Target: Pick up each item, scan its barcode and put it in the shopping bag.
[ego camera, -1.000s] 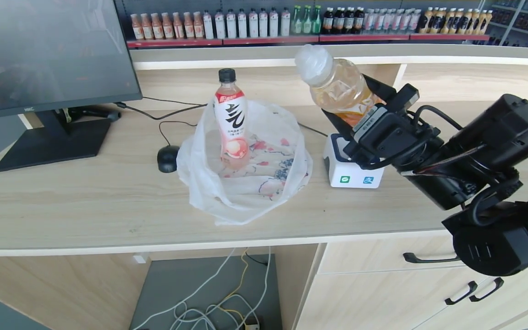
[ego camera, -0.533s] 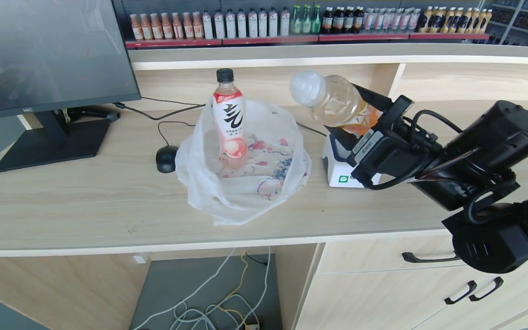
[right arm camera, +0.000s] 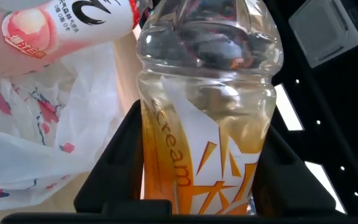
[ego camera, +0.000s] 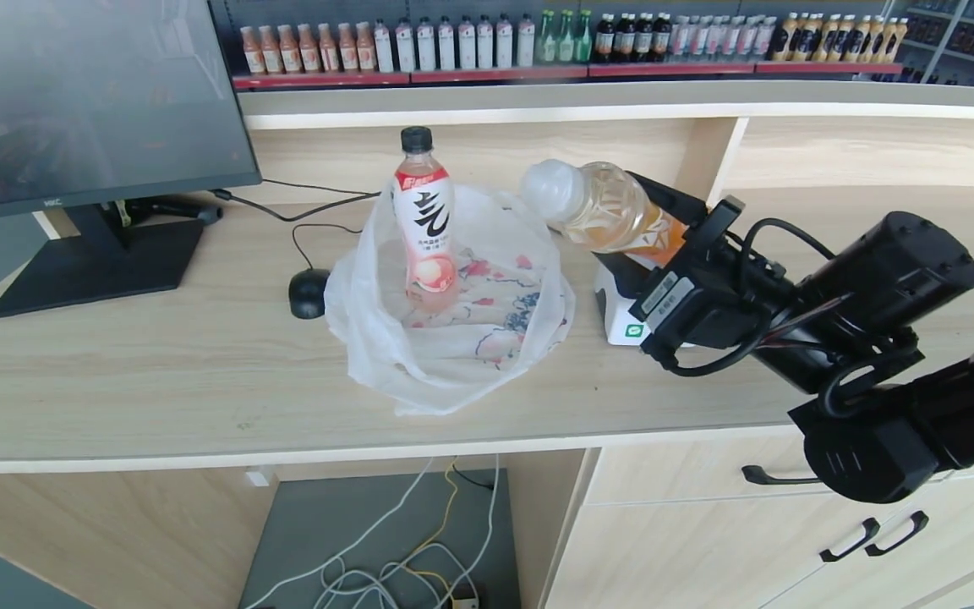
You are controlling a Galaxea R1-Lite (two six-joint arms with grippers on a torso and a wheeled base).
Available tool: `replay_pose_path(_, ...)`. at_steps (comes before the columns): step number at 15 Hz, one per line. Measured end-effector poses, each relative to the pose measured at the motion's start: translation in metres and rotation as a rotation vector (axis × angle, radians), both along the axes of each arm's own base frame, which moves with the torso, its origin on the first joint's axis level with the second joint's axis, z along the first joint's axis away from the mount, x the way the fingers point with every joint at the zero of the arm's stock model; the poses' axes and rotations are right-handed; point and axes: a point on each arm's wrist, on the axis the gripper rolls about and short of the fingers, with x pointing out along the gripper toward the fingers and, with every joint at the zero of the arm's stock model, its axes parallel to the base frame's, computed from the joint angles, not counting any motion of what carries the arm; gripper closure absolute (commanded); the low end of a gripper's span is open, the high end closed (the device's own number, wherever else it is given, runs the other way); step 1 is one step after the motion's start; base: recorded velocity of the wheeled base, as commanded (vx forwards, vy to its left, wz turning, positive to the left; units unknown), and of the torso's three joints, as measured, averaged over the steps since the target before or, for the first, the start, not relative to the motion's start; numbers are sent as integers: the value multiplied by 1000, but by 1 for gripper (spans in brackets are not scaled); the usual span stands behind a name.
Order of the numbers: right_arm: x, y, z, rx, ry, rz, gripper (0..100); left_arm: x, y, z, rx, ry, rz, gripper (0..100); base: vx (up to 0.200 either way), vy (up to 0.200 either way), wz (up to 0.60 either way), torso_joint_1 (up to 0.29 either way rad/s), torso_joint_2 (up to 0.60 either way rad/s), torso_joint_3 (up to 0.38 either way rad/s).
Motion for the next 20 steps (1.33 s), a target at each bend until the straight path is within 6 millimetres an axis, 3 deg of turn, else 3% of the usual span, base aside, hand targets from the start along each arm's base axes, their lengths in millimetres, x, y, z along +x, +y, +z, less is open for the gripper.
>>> replay_pose_path(20, 11, -5, -12, -26, 24, -8, 100, 0, 0, 0, 0, 0, 0, 0, 0, 0, 0, 0, 0, 0)
